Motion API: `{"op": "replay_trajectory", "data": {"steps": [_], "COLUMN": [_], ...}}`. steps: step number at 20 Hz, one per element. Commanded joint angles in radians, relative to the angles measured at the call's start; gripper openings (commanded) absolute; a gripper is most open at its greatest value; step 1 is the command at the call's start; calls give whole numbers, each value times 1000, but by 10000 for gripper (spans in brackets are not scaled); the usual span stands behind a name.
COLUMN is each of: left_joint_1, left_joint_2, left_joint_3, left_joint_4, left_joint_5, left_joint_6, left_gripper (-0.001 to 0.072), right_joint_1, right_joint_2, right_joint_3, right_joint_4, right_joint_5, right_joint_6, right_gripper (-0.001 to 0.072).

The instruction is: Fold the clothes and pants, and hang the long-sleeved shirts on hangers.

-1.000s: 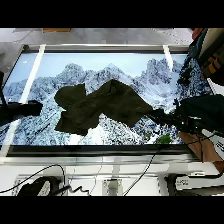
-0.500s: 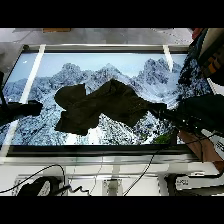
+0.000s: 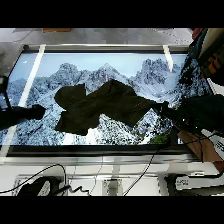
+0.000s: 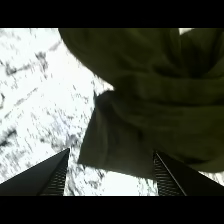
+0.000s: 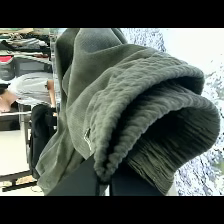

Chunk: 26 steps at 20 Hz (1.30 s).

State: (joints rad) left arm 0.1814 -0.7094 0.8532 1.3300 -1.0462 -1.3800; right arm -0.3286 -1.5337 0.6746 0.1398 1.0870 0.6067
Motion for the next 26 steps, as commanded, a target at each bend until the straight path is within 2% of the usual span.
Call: {"op": "replay_trajectory", "data": {"steps": [1, 4, 7, 12, 15, 21, 22, 24, 25, 26], "left_joint_1": [-1, 0, 24, 15, -1, -89, -106, -124, -124, -124], "left_joint_2": [1, 1, -3, -159, -298, -419, -423, -433, -444, -457], "left_joint_3": [-138, -270, -328, -327, -323, -304, -304, -304, -303, -303], "left_joint_4": [-17, -51, -48, -25, -26, -26, -26, -26, -26, -25], "left_joint_5": [-31, 18, 161, 298, 375, 444, 479, 523, 527, 526], "left_joint_6": [-8, -8, -101, -91, -45, -18, -19, -19, -35, -58], "left_gripper": [575, 576, 576, 577, 577, 573, 518, 264, 205, 198], "right_joint_1": [0, 0, 0, 0, 0, 0, 0, 0, 0, 0], "right_joint_2": [0, 0, 0, 0, 0, 0, 0, 0, 0, 0], "right_joint_3": [0, 0, 0, 0, 0, 0, 0, 0, 0, 0], "right_joint_4": [3, 2, 2, 2, 2, 2, 2, 2, 2, 2], "right_joint_5": [20, 20, 21, 20, 20, 19, 19, 21, 22, 24], "right_joint_6": [3, 3, 3, 2, 2, 2, 2, 2, 2, 2], "right_gripper": [32, 32, 32, 32, 32, 32, 32, 32, 32, 32]}}
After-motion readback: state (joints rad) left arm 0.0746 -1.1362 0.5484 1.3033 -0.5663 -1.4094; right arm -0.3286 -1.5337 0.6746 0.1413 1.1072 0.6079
